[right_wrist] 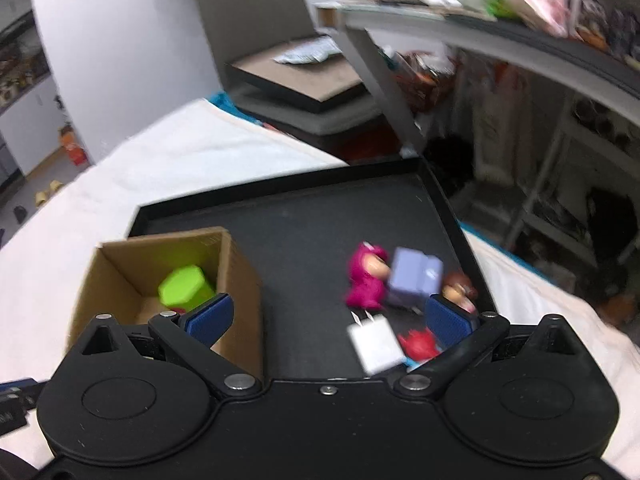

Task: Organize rigid objects
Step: 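Reach the right tool to the red figure with mug keychain and grasp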

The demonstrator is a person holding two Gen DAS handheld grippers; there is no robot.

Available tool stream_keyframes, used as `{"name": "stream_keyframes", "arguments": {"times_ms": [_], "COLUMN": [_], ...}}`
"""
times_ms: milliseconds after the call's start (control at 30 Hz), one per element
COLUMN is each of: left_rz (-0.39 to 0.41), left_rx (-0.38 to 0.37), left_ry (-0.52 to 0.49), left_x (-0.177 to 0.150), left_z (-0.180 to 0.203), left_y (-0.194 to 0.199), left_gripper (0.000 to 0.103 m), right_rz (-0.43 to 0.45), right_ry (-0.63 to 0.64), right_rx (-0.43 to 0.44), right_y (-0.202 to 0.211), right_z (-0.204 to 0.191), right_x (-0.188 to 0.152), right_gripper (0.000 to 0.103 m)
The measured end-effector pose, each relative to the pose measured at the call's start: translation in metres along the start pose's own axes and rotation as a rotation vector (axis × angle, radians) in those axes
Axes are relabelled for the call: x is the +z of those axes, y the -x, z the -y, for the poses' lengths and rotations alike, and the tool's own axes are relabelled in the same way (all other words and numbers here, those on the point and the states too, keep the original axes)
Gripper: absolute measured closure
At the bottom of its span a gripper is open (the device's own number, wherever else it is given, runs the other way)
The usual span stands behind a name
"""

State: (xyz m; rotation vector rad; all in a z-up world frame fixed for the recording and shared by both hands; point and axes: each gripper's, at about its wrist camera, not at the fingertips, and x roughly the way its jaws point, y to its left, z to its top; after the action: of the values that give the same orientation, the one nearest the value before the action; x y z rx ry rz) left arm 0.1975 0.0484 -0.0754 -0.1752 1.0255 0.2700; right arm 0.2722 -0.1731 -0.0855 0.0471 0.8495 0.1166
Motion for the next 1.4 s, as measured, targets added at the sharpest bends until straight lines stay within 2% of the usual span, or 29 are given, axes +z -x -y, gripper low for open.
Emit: {"name": "stream_keyframes", "arguments": {"times_ms": [33,100,167,233,333,467,600,700,833,1033,1233,1333,1400], "left_rz": [-0.001,-0.005,-0.001,0.008,-0.004,-0.012,-0.017,-0.022,-0.035,-0.063,-0.083,-0.085,-0.086], "left_rx": [0.005,0.022,0.043,0.065,0.082,0.094,0.103,0.107,0.099,0.125,0.15,0.161,0.169], "left_ry": [-0.001,-0.003,-0.004,-0.012,-0.018,-0.03,-0.038,-0.042,-0.054,-0.059,-0.052,-0.05,-0.043], "left_x": [0.001,0.001,0.002,0.003,0.004,0.005,0.007,0.007,0.008,0.01,0.009,0.01,0.012], "left_z": [0.002,0.005,0.008,0.011,0.016,0.023,0.031,0.037,0.044,0.051,0.057,0.059,0.06], "left_y": [0.0,0.001,0.001,0.001,-0.002,-0.005,-0.01,-0.014,-0.021,-0.036,-0.046,-0.05,-0.051], "left_gripper": [0.081,0.074,0.054,0.045,0.038,0.036,0.034,0.034,0.033,0.033,0.033,0.033,0.033], "right_rz": [-0.004,-0.019,-0.035,-0.048,-0.067,-0.072,-0.103,-0.114,-0.174,-0.215,-0.254,-0.273,-0.287], "right_ry": [-0.003,-0.022,-0.019,-0.003,-0.004,0.016,-0.017,0.025,0.003,-0.001,0.052,0.071,0.085], "right_rx": [0.005,0.016,0.005,-0.017,-0.019,-0.023,0.009,-0.012,0.046,0.063,0.077,0.081,0.077], "right_y": [0.0,0.001,0.001,0.0,-0.004,-0.011,-0.022,-0.034,-0.05,-0.067,-0.082,-0.091,-0.096], "right_z": [0.004,0.013,0.02,0.023,0.029,0.037,0.051,0.055,0.067,0.079,0.08,0.077,0.075], "right_x": [-0.001,-0.002,-0.004,-0.008,-0.011,-0.014,-0.017,-0.02,-0.026,-0.032,-0.036,-0.04,-0.042], "right_gripper": [0.0,0.0,0.0,0.0,0.0,0.0,0.0,0.0,0.001,0.003,0.003,0.009,0.021]}}
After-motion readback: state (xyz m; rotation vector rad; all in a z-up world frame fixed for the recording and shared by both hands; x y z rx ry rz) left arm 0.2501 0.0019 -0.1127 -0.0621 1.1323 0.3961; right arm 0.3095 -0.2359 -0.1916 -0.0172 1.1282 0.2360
